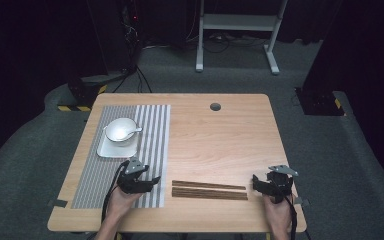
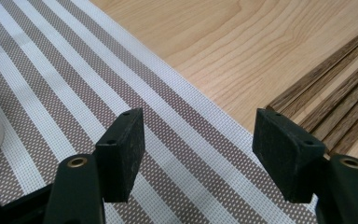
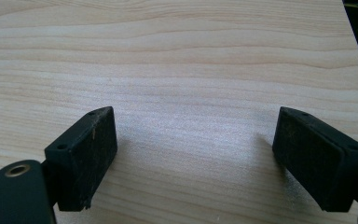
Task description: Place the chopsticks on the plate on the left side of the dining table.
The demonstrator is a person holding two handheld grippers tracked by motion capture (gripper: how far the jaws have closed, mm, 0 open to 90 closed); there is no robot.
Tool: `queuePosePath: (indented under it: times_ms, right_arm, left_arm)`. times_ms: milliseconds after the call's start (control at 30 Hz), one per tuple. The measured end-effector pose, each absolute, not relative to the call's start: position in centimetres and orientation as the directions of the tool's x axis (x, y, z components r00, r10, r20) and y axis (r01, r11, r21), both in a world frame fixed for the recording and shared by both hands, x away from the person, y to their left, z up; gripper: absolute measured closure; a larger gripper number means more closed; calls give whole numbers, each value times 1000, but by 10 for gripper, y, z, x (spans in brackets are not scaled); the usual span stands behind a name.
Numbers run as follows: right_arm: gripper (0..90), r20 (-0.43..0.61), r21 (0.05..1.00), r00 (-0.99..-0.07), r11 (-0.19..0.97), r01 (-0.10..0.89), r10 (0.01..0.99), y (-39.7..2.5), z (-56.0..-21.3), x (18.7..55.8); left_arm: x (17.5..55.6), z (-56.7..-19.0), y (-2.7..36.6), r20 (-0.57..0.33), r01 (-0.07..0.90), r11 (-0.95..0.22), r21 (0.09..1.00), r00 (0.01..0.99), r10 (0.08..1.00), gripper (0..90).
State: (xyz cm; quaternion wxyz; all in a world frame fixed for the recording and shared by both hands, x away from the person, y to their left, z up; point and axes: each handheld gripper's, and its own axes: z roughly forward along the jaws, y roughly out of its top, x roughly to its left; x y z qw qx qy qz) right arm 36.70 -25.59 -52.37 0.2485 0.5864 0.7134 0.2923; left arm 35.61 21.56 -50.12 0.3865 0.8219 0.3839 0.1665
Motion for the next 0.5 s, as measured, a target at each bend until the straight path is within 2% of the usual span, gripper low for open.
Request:
queuePosePath:
  times_ms: [500]
  right_arm:
    - [133,-11,708,-191,142,692,982,-256,-524,367]
  left_arm:
    - [363,-490,208,-19,474,-429,769,687,726,350]
